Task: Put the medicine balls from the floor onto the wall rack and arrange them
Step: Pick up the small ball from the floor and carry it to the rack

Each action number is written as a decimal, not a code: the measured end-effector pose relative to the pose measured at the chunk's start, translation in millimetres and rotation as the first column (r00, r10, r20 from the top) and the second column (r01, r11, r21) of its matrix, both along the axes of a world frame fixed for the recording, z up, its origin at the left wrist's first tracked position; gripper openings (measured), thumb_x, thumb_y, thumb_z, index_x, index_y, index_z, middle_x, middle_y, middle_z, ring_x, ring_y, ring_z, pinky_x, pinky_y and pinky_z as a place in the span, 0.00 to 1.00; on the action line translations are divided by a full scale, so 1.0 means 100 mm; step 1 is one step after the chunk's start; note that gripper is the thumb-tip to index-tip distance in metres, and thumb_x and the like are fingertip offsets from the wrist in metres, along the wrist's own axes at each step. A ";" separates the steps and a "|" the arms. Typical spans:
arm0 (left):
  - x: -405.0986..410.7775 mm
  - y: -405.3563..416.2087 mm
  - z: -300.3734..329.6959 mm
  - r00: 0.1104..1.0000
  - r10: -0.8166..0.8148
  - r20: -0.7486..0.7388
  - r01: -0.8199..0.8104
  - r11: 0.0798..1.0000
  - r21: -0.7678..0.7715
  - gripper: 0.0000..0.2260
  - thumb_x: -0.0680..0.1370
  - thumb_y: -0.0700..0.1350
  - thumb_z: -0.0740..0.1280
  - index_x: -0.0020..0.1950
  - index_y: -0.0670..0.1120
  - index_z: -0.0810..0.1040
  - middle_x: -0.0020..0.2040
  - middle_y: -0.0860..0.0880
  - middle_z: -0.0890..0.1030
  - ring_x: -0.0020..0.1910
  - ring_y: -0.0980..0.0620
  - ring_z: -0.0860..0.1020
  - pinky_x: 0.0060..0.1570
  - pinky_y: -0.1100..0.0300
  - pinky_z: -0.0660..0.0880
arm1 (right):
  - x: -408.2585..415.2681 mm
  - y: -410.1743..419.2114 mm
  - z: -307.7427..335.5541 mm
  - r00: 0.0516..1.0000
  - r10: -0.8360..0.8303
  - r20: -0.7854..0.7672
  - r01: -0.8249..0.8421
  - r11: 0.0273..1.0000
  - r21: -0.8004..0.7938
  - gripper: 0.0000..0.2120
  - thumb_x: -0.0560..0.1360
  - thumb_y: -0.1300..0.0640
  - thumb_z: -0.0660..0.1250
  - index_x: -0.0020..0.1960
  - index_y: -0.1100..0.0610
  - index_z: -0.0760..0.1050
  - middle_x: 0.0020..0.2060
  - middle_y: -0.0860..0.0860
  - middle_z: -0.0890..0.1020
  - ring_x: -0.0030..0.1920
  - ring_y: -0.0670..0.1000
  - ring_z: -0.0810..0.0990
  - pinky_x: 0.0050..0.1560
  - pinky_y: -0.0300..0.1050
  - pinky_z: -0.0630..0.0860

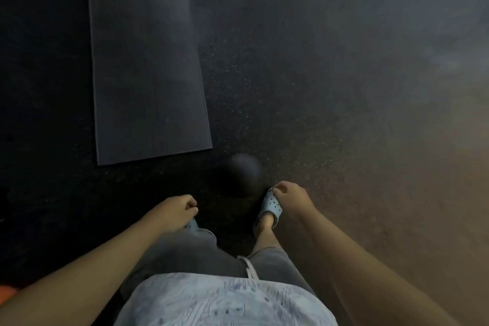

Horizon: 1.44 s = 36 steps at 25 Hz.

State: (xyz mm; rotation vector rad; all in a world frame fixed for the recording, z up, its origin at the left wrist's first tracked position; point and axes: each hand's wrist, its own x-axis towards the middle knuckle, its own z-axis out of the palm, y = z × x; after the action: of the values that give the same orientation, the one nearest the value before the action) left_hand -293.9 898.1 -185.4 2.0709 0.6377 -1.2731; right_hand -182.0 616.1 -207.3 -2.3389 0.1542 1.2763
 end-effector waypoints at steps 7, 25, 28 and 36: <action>0.32 -0.18 -0.89 0.950 0.282 -0.135 -0.276 0.959 0.065 0.14 0.85 0.52 0.61 0.68 0.51 0.78 0.64 0.48 0.81 0.60 0.49 0.80 0.64 0.47 0.78 | 0.74 -0.03 -1.10 0.997 0.030 -0.076 -0.035 0.997 -0.063 0.14 0.83 0.53 0.60 0.62 0.58 0.79 0.58 0.58 0.83 0.53 0.56 0.79 0.50 0.46 0.71; 1.01 -0.58 -5.49 0.116 0.911 -0.395 -0.992 0.087 -0.091 0.32 0.74 0.70 0.66 0.72 0.53 0.79 0.68 0.47 0.82 0.65 0.42 0.80 0.70 0.44 0.73 | 0.94 0.20 -5.21 0.510 -0.697 -0.504 0.761 0.639 -0.114 0.23 0.80 0.37 0.58 0.56 0.51 0.85 0.46 0.50 0.90 0.43 0.52 0.89 0.46 0.46 0.80; 1.02 -0.47 -5.30 0.103 0.909 -0.405 -0.993 0.073 -0.089 0.28 0.69 0.70 0.69 0.61 0.54 0.87 0.63 0.45 0.86 0.62 0.40 0.82 0.69 0.42 0.74 | 0.94 0.28 -4.96 0.446 -0.730 -0.518 0.816 0.570 -0.101 0.23 0.80 0.38 0.58 0.55 0.51 0.85 0.48 0.51 0.90 0.48 0.54 0.87 0.50 0.48 0.81; 1.41 0.06 -2.88 -0.057 0.940 -0.335 -0.938 -0.166 -0.306 0.17 0.76 0.61 0.69 0.49 0.49 0.87 0.41 0.48 0.88 0.44 0.46 0.85 0.46 0.54 0.80 | 1.48 0.90 -2.57 0.585 -0.663 -0.467 0.783 0.613 0.109 0.22 0.79 0.38 0.62 0.61 0.52 0.83 0.53 0.53 0.89 0.54 0.56 0.86 0.47 0.50 0.80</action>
State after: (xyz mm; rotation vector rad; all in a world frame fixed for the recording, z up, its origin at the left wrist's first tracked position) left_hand -152.9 903.9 -472.9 0.5722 1.3466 -0.3088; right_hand -34.2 706.5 -464.6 -1.4347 0.8995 1.1651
